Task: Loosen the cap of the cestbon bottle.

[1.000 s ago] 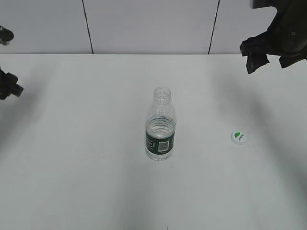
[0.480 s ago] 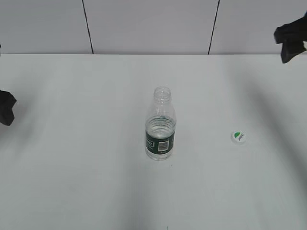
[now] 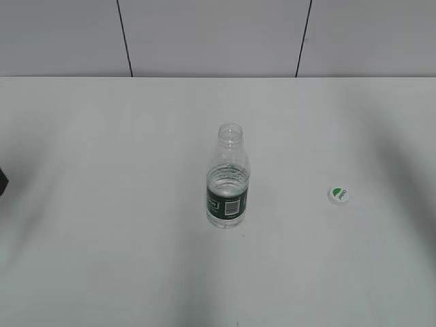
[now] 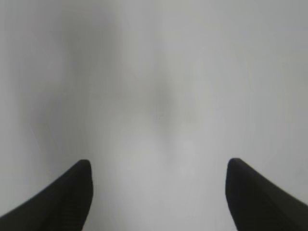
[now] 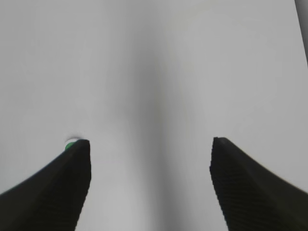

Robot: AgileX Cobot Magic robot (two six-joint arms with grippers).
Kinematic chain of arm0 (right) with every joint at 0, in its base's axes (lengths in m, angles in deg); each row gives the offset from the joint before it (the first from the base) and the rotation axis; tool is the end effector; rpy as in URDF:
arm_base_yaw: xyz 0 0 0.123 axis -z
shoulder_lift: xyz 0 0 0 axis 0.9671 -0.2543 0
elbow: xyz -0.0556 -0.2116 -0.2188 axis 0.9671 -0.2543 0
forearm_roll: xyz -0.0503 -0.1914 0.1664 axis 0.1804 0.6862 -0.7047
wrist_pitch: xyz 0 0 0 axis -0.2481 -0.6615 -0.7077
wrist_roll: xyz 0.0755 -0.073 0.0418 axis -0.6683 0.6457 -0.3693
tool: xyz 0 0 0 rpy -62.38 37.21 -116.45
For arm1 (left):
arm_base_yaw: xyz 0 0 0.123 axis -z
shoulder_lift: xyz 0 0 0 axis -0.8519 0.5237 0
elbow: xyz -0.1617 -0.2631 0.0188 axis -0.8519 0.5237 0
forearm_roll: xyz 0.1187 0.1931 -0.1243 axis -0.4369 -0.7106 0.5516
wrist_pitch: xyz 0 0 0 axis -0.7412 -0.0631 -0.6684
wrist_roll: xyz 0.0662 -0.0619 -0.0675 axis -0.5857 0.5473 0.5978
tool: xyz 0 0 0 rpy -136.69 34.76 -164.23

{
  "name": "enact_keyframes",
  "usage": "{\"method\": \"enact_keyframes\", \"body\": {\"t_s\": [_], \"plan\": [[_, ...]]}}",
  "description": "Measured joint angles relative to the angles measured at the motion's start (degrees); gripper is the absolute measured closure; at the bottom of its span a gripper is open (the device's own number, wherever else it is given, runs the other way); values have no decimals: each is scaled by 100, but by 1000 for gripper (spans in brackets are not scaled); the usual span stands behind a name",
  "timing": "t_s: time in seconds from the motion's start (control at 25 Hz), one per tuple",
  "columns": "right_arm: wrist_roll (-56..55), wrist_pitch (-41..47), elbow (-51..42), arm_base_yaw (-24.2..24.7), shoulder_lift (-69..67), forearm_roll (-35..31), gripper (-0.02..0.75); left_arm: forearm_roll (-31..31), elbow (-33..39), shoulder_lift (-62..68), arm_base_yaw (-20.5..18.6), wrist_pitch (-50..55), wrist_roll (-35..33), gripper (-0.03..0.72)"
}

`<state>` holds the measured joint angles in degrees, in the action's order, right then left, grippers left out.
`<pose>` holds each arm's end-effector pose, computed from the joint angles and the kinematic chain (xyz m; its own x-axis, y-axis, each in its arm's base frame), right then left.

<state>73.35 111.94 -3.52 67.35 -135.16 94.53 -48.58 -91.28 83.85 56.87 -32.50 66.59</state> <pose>0.3130 0.0290 0.3402 -0.8671 -0.0684 -0.4934 -0.0301 0.9959 -0.0850 0.2611 0.0003 0.2307 -0.9409 0.1312 -0.3122 0.1404 0.9901 -0.0071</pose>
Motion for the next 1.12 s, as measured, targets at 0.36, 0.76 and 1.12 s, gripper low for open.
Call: {"method": "enact_keyframes", "body": {"t_s": [0.36,0.76,1.12], "plan": [[6,-234,-1704,0,1590,-79,145,166,1128,-2049,0,86,-18,179],[11,-257,-3053,0,3457,-86,145,541,1885,-4189,0,139,-23,179],[13,26,-3279,0,4941,-114,145,770,1896,-4929,0,125,-23,180]]}}
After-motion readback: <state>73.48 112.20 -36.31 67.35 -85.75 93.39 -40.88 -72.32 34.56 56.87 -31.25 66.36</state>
